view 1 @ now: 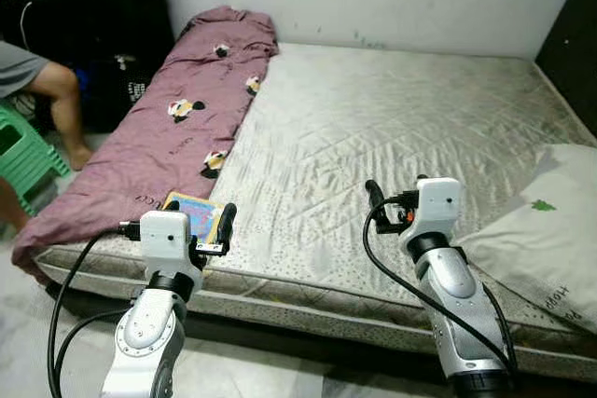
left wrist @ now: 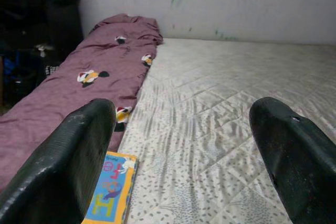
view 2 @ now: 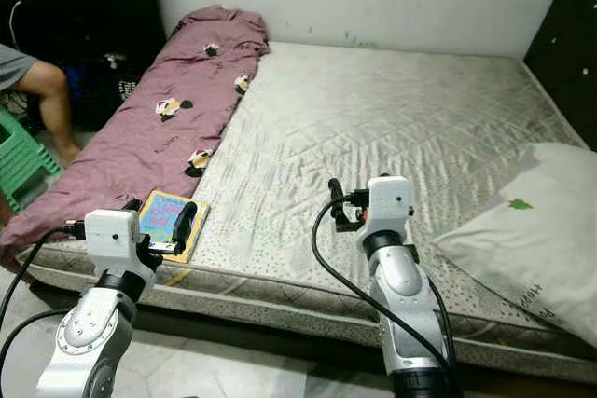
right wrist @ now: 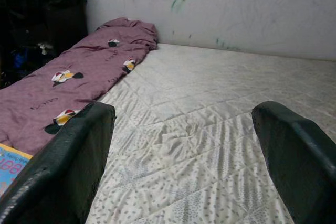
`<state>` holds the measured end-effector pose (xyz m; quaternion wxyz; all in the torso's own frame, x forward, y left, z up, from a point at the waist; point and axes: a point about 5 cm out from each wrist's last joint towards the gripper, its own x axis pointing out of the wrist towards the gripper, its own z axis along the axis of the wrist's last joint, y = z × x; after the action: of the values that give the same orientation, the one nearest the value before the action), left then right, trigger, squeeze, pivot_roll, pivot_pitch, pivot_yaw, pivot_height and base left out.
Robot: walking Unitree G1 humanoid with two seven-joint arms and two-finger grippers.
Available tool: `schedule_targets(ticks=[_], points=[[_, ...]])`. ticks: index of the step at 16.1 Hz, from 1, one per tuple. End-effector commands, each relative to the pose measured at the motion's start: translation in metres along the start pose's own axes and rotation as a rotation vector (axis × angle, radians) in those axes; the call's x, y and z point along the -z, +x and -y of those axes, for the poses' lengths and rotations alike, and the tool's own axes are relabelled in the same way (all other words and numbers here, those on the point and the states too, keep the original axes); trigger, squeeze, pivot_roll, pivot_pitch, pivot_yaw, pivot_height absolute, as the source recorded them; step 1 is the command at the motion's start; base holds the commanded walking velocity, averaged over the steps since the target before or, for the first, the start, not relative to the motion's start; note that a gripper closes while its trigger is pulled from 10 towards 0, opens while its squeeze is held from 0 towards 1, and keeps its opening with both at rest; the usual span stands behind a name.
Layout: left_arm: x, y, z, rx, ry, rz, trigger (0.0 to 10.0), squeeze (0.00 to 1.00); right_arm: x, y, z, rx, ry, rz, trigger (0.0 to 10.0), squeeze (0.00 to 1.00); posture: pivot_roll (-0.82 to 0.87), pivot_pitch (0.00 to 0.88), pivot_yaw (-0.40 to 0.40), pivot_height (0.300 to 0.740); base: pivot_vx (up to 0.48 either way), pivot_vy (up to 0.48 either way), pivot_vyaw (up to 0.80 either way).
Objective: Clean up the room
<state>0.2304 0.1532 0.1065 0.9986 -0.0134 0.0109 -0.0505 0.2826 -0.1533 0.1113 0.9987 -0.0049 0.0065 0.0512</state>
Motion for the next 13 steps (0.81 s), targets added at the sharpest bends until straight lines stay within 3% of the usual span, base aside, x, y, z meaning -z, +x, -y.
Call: schedule_targets(ticks=[1,5,11,13], points=[[-0.0023,0.0005,-0.0019,-0.006,0.005,0.011,10.0,0.0,-0.0021,0.0035,-0.0013,-0.004,0.004,0.003,10.0,0.0,-0.06,0.0,-0.008,0.74,0.0,0.0,-0.62],[-0.0025,0.001,-0.0019,-0.005,0.003,0.012,10.0,0.0,-0.0026,0.0036,-0.0003,0.003,0.009,0.006,10.0,0.0,-0.07,0.0,-0.006,0.74,0.0,0.0,0.0],[-0.0026,0.0006,-0.0026,-0.013,-0.001,0.012,10.0,0.0,-0.0018,0.0034,0.0009,0.009,0.016,-0.002,10.0,0.0,-0.06,0.0,-0.007,0.74,0.0,0.0,-0.8],[-0.0025,0.0004,-0.003,-0.014,0.0,0.01,10.0,0.0,-0.002,0.0033,0.0006,0.01,0.016,0.001,10.0,0.0,-0.07,0.0,-0.006,0.74,0.0,0.0,-0.23]])
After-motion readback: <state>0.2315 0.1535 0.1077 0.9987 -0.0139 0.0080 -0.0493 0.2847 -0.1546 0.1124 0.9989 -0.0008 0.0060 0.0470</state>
